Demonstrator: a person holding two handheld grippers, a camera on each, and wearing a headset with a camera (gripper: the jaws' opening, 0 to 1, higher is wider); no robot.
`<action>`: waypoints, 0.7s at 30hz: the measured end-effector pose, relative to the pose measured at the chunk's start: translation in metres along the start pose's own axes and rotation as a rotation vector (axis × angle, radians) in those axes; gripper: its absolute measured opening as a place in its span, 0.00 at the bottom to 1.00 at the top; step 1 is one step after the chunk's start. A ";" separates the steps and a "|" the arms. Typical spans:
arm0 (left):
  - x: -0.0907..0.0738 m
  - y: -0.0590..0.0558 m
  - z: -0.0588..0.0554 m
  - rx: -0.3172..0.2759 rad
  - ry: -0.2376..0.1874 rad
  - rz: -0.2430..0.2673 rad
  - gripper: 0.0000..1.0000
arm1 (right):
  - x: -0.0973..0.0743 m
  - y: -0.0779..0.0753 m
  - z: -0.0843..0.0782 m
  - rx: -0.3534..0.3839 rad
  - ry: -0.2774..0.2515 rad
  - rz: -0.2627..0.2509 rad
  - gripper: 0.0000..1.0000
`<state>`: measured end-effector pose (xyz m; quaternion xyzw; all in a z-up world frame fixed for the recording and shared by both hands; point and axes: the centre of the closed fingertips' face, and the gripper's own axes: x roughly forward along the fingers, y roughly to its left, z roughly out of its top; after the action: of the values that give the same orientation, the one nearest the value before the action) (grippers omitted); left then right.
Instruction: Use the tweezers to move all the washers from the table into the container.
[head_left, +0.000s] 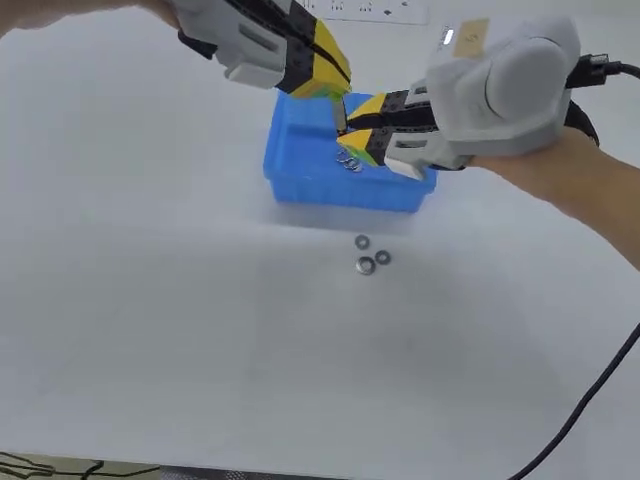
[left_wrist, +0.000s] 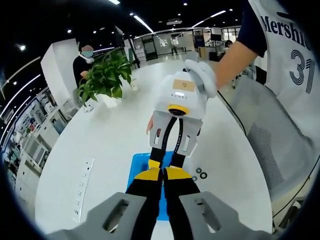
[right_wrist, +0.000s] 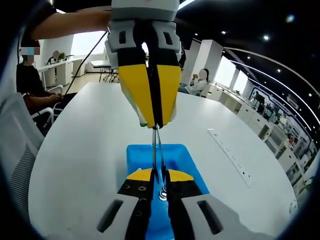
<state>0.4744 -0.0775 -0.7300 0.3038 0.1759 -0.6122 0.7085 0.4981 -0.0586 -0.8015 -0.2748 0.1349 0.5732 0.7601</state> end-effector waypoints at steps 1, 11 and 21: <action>-0.003 -0.003 0.004 0.006 -0.005 0.000 0.05 | -0.002 0.000 0.001 -0.003 -0.004 -0.002 0.10; -0.019 -0.030 0.029 0.054 -0.025 0.014 0.05 | -0.030 0.023 0.022 -0.043 -0.032 -0.018 0.10; -0.019 -0.059 0.042 0.076 -0.035 -0.018 0.05 | -0.050 0.051 0.025 -0.070 -0.029 -0.008 0.11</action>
<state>0.4086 -0.0943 -0.6990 0.3183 0.1427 -0.6302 0.6937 0.4315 -0.0740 -0.7686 -0.2934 0.1028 0.5785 0.7541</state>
